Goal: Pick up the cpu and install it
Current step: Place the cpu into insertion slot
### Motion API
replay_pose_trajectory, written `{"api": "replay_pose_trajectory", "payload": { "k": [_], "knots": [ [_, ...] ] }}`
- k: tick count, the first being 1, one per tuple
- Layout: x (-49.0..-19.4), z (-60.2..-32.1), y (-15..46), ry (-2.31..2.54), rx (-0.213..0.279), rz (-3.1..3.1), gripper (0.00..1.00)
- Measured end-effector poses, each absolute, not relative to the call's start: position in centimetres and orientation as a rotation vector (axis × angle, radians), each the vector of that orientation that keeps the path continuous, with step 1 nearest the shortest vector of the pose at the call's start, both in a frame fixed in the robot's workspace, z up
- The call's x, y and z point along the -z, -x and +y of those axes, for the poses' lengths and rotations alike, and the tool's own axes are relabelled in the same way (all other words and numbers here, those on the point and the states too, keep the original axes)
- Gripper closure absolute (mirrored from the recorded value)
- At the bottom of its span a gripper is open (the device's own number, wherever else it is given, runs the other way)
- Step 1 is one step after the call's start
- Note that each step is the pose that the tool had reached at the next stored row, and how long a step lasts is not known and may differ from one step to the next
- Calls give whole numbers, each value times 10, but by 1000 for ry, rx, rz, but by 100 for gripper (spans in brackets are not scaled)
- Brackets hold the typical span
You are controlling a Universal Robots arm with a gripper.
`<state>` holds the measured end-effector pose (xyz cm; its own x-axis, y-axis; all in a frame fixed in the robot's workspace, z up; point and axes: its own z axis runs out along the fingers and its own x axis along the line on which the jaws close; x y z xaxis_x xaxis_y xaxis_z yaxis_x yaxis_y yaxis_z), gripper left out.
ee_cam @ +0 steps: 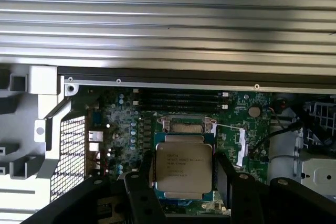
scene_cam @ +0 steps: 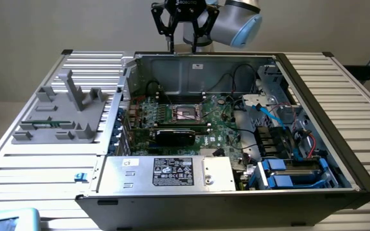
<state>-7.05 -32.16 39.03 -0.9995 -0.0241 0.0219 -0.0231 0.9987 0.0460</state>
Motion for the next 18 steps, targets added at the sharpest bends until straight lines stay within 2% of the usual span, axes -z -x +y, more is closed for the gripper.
{"api": "replay_pose_trajectory", "payload": {
  "k": [18],
  "knots": [
    [-390,-322,70,284,75,-3110,45]
  ]
}}
